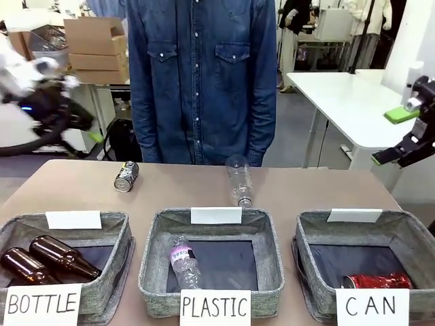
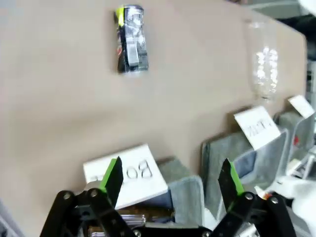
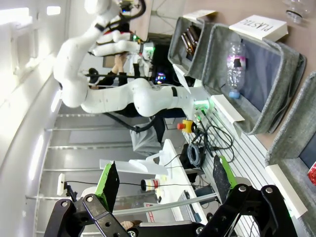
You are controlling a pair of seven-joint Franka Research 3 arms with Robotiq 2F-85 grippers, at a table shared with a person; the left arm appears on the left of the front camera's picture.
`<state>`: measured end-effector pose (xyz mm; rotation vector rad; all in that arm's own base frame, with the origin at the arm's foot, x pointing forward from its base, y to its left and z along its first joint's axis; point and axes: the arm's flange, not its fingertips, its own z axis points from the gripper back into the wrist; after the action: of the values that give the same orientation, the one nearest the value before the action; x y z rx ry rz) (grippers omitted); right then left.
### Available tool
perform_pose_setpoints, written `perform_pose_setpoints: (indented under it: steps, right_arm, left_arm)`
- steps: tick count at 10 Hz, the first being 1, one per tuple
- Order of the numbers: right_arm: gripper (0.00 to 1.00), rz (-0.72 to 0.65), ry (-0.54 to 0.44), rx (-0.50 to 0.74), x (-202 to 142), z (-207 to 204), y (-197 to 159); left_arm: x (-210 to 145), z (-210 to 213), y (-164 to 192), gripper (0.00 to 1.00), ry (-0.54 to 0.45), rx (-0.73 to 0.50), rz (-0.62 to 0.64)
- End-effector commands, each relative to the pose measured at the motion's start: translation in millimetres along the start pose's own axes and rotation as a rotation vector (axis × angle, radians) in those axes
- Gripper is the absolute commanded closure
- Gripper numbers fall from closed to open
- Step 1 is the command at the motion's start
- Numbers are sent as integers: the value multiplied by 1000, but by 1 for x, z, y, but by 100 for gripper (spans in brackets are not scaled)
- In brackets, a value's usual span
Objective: Sort the can waste into the basket.
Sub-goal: Pick up the can waste from the table and place it in the right Fabric basket.
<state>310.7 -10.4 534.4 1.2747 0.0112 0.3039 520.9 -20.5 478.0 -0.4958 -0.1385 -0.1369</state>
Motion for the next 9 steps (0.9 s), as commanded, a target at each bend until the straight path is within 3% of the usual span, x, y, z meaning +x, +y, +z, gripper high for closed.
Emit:
perform_pose_setpoints:
  steps: [1, 3, 5, 9]
  right_arm:
    - [0, 17, 7, -3, 0, 3, 0]
    - [0, 17, 7, -3, 0, 3, 0]
    - [0, 17, 7, -3, 0, 3, 0]
    - [0, 17, 7, -3, 0, 3, 0]
  left_arm:
    - [58, -24, -3, 0, 3, 174, 80]
    - [108, -87, -9, 0, 40, 313, 73]
    - [133, -122, -3, 0, 93, 382, 102]
    - [133, -181, 6, 0, 159, 390, 126]
